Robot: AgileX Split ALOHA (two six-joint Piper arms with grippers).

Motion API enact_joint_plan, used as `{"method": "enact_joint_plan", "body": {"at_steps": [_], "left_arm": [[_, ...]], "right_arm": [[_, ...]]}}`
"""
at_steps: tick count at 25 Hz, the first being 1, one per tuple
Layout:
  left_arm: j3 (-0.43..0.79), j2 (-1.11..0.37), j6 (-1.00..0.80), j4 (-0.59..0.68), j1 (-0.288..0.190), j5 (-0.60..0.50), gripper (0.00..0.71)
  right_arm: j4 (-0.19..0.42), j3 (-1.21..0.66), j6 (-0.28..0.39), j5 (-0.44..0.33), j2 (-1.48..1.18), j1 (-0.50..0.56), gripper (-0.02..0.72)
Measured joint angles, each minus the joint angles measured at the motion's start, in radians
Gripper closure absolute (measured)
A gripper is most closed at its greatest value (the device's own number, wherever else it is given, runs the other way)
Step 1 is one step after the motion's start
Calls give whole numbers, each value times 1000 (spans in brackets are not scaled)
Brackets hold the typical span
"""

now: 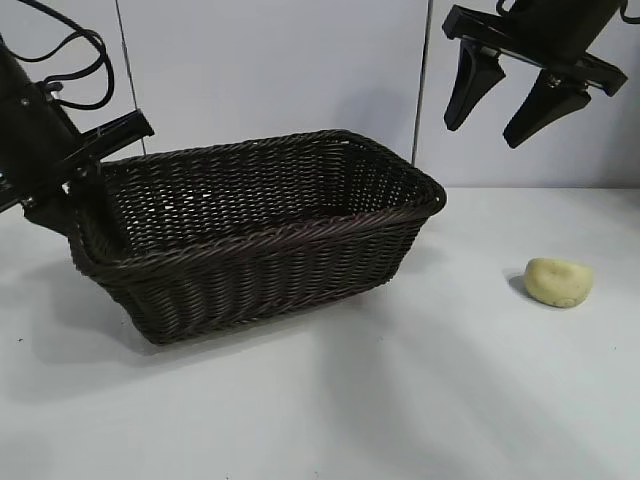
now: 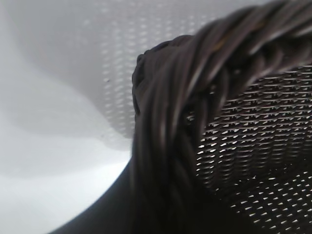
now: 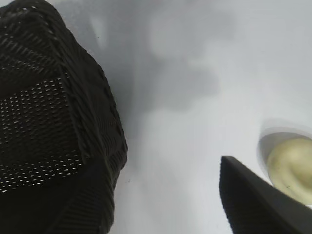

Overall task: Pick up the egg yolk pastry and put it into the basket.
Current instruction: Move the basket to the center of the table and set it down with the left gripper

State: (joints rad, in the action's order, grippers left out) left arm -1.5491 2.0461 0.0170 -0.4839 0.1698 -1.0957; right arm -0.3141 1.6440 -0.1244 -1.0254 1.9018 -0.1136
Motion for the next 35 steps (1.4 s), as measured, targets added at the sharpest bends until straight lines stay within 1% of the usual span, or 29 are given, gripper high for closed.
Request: {"method": "enact_joint_plan", "body": {"at_steps": [2,4,9,11,15,20,27,28,29,31,33,35], "left_arm": [[-37,23,38,3,8,-32,611],[-62,44,65,9,21,-42,611],[-97,75,85,34,60,-40,611],[-103,94,86,35,67,-37,611],[-104,133,86,39,67,-16,611],[-104,147,86,40,67,29,611],[-104,158,86,36,67,35,604],[-104,158,86,34,67,35,585],[-104,158,86,28,67,35,551],[-106,158,86,19,67,36,451],[-106,158,86,16,67,38,316],[-106,158,86,16,67,40,223]], "right_arm": [[0,0,0,0,0,0,218],[0,0,0,0,0,0,218],[0,0,0,0,0,0,218],[0,0,0,0,0,0,218],[0,0,0,0,0,0,218],[0,0,0,0,0,0,218],[0,0,0,0,0,0,218],[0,0,0,0,0,0,218],[0,0,0,0,0,0,218],[0,0,0,0,0,0,218],[0,0,0,0,0,0,218],[0,0,0,4,0,0,218]]}}
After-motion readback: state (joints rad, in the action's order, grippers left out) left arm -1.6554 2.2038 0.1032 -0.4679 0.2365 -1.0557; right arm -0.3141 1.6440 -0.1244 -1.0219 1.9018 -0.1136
